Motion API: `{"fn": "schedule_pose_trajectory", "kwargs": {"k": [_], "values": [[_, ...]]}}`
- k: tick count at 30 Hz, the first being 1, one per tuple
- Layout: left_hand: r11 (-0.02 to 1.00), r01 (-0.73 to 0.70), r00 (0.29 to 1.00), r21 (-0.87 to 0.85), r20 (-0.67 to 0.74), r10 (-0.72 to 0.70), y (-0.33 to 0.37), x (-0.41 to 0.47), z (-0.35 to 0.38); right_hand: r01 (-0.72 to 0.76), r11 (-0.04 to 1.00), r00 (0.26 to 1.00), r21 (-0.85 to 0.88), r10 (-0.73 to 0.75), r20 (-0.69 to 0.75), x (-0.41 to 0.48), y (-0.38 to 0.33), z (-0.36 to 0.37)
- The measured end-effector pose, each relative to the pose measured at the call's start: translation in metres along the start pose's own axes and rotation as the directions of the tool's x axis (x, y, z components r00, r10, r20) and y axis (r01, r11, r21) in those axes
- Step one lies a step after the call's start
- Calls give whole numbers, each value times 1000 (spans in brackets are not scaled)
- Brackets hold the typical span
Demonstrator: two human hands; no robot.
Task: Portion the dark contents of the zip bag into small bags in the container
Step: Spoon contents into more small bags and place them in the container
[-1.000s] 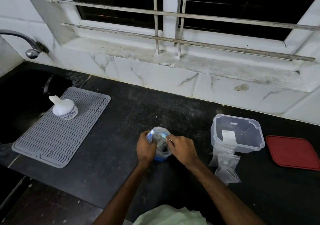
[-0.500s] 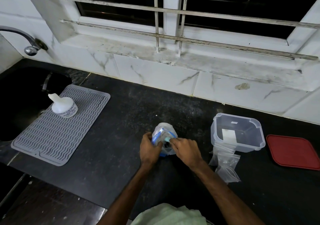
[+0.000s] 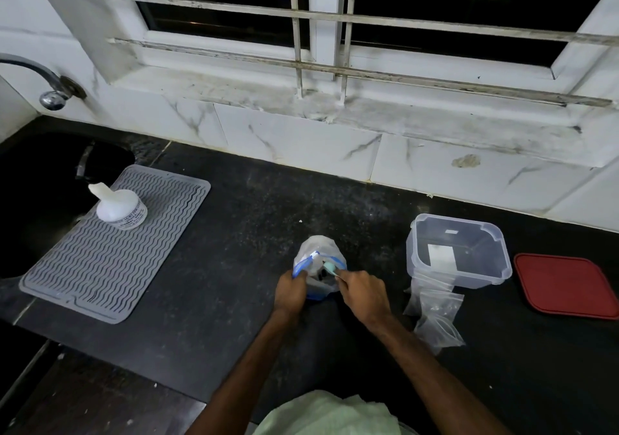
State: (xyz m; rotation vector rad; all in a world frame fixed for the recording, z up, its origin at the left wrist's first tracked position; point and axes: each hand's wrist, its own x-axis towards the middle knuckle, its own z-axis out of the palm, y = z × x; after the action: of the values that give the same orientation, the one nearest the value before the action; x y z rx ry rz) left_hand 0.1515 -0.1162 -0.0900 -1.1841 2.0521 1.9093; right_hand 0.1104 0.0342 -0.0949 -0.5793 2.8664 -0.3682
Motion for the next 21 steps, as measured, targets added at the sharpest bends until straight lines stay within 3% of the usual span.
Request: {"fn": "schedule_pose_trajectory", "kwargs": {"k": [4, 8, 12, 15, 17, 19, 21], "values": [[985, 23, 999, -169, 26, -19, 6, 7, 5, -50, 997, 999, 53, 50, 9, 4, -3, 6], [961, 45, 995, -271, 96, -19, 16, 8, 9, -178, 933, 984, 313, 170, 51, 4, -6, 7], [969, 98, 969, -226, 242, -42, 12, 19, -1, -348, 712, 936, 610, 298, 187, 4, -2, 14], [965, 151, 970, -213, 218, -104, 11, 25, 0, -479, 465, 867, 745, 385, 317, 8, -4, 16], [971, 110, 982, -210, 175, -73, 15, 26, 2, -543, 318, 814, 778, 429, 392, 11, -8, 13], [967, 48, 992, -251, 123, -17, 13, 31, 2, -581, 244, 779, 776, 444, 443, 12, -14, 8], [975, 7, 995, -221, 97, 15, 15, 31, 1, -597, 242, 766, 765, 456, 453, 13, -19, 7]]}}
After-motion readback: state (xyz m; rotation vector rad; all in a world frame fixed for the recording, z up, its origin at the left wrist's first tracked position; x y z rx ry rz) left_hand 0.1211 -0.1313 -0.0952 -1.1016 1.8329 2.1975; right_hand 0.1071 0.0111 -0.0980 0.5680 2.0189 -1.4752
